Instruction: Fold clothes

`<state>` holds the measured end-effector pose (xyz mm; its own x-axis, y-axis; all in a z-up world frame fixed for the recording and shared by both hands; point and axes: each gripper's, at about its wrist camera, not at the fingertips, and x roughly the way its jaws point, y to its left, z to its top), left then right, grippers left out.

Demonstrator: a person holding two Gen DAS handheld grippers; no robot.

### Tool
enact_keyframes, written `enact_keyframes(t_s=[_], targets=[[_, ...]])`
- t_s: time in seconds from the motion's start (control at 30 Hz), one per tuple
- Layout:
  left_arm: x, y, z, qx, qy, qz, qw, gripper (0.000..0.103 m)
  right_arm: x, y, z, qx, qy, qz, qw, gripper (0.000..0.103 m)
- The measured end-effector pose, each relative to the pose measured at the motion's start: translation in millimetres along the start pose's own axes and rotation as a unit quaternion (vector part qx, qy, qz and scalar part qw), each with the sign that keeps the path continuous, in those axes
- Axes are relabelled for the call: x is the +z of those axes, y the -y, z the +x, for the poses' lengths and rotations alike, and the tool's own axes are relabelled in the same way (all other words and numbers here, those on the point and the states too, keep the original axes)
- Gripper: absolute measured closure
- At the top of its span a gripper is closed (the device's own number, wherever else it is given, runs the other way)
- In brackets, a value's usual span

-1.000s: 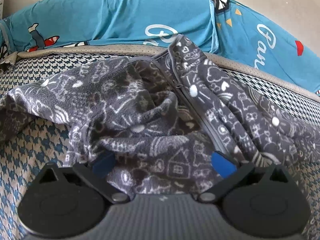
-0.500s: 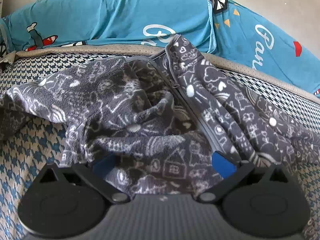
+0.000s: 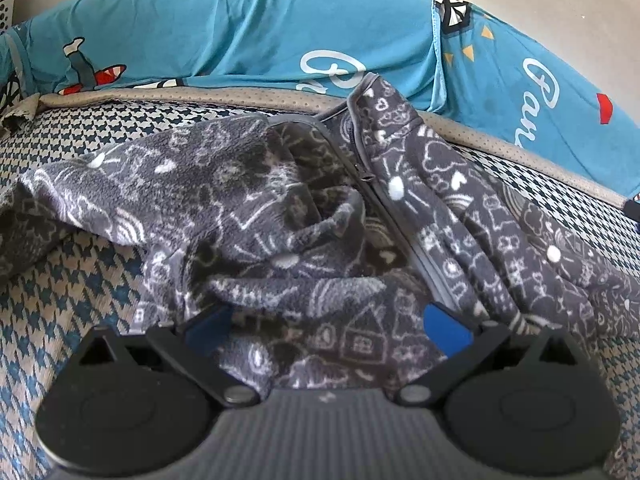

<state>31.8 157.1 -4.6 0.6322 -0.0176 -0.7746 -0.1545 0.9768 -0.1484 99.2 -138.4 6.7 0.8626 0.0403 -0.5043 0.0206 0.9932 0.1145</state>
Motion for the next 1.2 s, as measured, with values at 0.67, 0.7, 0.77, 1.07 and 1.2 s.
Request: enact_keyframes(t_s=[0.67, 0.7, 0.77, 1.07, 1.2], targets=[[5, -5, 11, 0.002, -0.012, -0.017, 0.9998, 0.000, -7, -83, 76, 0.142, -0.042, -0.060, 0.987, 0.060], [6, -6, 11, 0.000, -0.012, -0.020, 0.9997, 0.000, -8, -86, 80, 0.145, -0.044, -0.064, 0.986, 0.060], [7, -7, 12, -0.003, -0.013, -0.025, 0.9996, 0.000, -8, -91, 86, 0.148, -0.046, -0.074, 0.985, 0.060], [9, -7, 18, -0.004, -0.019, -0.037, 0.9991, 0.000, -12, -107, 118, 0.163, -0.062, -0.092, 0.980, 0.058], [10, -6, 19, -0.002, -0.018, -0.039, 0.9991, 0.000, -16, -116, 123, 0.167, -0.062, -0.118, 0.977, 0.054]])
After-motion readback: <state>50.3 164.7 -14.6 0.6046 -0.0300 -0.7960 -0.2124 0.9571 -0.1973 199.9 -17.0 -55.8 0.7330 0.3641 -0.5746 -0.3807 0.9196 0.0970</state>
